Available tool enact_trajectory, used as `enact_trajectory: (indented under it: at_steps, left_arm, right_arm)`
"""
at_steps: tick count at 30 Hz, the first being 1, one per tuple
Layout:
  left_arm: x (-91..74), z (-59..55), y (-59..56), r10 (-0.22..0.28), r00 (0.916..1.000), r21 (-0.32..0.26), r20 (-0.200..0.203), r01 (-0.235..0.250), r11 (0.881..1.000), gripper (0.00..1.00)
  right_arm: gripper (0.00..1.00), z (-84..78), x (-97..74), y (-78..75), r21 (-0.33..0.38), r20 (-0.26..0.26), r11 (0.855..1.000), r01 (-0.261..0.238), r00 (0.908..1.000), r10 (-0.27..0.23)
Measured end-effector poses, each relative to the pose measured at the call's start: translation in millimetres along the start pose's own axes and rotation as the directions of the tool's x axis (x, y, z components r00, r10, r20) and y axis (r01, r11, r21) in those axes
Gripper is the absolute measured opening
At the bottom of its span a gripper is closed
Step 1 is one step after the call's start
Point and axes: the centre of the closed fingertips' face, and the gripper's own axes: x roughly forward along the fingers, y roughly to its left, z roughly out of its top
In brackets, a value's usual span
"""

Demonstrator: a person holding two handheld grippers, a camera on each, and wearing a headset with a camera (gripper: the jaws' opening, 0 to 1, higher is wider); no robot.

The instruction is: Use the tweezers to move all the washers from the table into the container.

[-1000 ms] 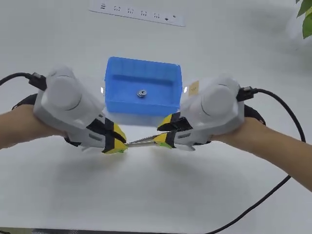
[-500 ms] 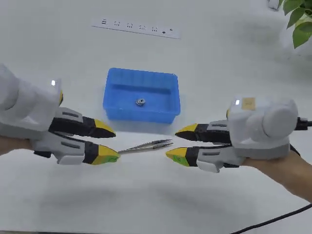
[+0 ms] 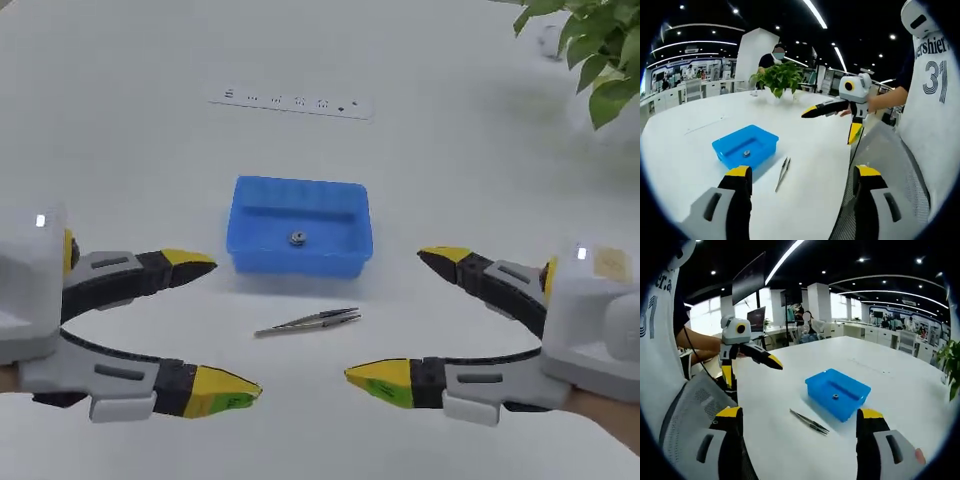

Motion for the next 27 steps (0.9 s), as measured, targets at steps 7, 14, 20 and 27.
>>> enact_trajectory:
  at_steps: [7,14,20,27]
  left_arm:
    - [-16.3,5.8,-16.0,0.033,0.9994,-0.010,-0.008,-0.033,0.999,0.97]
    - [-24.2,11.3,-20.4,0.081,0.9967,-0.058,0.010,-0.080,0.995,0.99]
    - [-22.7,4.4,-28.3,0.071,0.9972,-0.058,-0.020,-0.072,0.996,0.99]
    - [-24.7,1.1,-30.2,0.095,0.9951,-0.072,-0.028,-0.096,0.993,0.99]
  right_arm:
    - [1.00,-2.9,-24.1,11.2,0.023,0.029,0.999,0.040,0.9987,-0.041]
    - [1.00,-9.6,-36.5,12.1,0.064,0.038,0.995,0.077,0.9961,-0.080]
    - [0.98,-7.7,-36.1,14.8,0.055,0.034,0.995,0.083,0.9958,-0.085]
    - [0.98,-6.1,-33.5,18.5,0.010,0.012,0.997,0.071,0.9974,-0.072]
